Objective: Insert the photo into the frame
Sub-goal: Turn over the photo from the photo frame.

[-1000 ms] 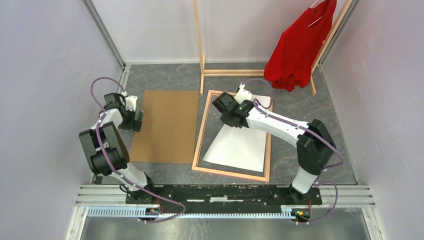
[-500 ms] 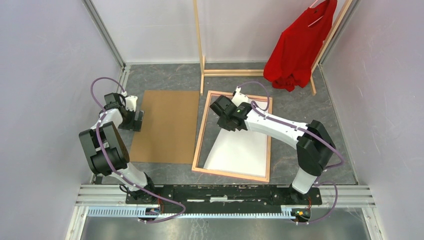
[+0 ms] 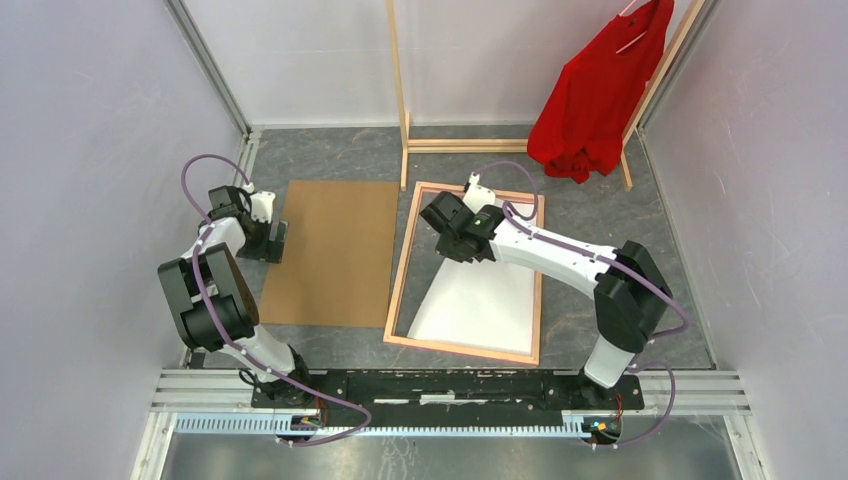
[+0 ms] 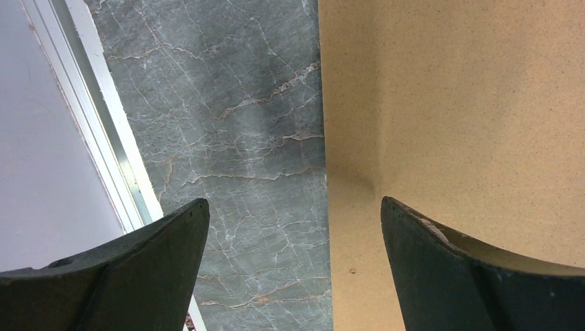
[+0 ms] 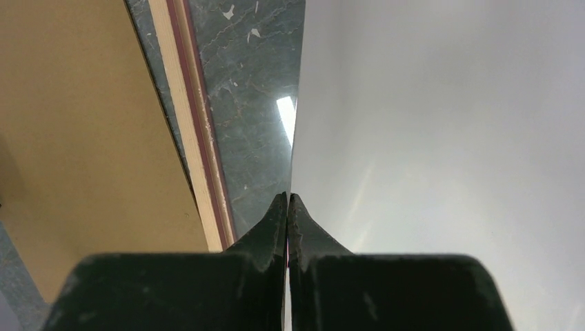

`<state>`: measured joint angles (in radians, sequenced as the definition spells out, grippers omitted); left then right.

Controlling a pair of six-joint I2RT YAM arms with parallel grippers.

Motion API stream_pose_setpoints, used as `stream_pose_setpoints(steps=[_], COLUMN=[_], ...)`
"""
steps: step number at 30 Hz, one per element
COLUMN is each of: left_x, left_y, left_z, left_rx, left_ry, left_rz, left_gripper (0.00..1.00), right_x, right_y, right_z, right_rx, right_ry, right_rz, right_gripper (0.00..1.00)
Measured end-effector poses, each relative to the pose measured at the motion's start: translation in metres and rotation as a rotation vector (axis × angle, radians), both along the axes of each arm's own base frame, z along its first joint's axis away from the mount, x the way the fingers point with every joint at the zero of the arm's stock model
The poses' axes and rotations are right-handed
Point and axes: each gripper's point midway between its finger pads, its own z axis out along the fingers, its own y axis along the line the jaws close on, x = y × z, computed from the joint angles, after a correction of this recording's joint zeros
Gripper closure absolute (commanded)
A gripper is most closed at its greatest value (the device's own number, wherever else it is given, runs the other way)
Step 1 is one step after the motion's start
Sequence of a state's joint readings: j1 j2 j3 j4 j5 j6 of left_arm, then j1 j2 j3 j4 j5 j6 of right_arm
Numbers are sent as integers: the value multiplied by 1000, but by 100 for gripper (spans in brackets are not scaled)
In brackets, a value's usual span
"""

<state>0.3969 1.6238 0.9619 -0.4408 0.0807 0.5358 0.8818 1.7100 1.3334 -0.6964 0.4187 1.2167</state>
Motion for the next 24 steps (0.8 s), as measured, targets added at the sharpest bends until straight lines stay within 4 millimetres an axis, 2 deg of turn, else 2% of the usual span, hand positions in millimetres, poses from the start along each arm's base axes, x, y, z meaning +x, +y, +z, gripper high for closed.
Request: stream_pose_setpoints(steps=[4,6,10,12,16,18,24], left_x=[0,0,0,0,0,0,0], left_y=[0,0,0,0,0,0,0], left_z=[0,0,0,0,0,0,0], left_rx=[0,0,0,0,0,0,0], left_ry=[0,1,0,1,1,0,1], left_rz=[0,0,0,0,0,0,0], left_gripper=[0,0,0,0,0,0,0], right_x=[2,3,3,4,9,13,25], right_y=[1,0,0,3,11,18,29], right_z=[-7,-11,-15,-15,-12,-9,-6], right_rx=[-36,-51,-61,-56,-17,11,77], right_ry=[8,14,21,23,14,-1,-52], right_rz=[30,39,62,77,108,128,172], right_gripper=[98,83,45,30,9,2,2])
